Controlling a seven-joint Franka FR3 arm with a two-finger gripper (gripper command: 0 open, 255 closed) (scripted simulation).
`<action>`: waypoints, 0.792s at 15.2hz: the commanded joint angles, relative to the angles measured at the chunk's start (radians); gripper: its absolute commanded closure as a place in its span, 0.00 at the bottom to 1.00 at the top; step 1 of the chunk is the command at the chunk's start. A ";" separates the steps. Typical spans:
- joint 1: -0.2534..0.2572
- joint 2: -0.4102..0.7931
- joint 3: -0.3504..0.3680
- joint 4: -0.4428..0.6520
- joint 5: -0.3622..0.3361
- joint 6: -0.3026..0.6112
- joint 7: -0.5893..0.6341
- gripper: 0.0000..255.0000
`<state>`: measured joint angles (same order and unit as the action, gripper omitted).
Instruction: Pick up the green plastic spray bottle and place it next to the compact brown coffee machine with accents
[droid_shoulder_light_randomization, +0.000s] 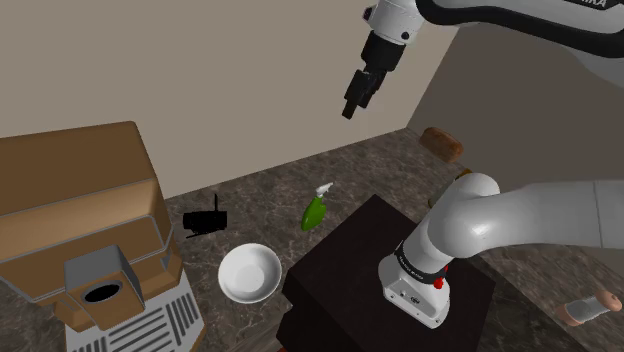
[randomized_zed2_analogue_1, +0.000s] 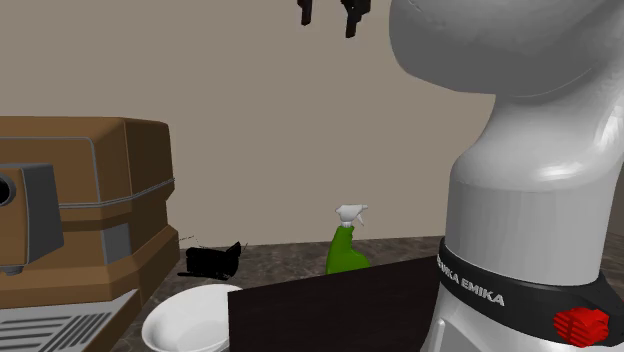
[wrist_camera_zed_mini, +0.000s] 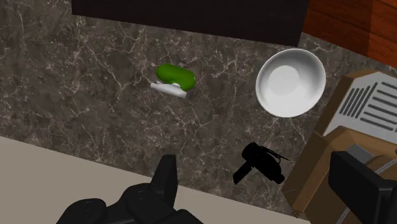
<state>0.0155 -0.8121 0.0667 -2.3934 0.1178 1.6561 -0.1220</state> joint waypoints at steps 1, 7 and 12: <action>0.000 0.000 0.000 0.000 0.000 0.000 0.000 0.00; 0.040 -0.132 -0.133 -0.267 -0.028 0.175 -0.263 0.00; 0.054 -0.173 -0.276 -0.442 -0.076 0.329 -0.499 0.00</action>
<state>0.0625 -0.9994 -0.1798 -2.8113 0.0493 1.9408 -0.5685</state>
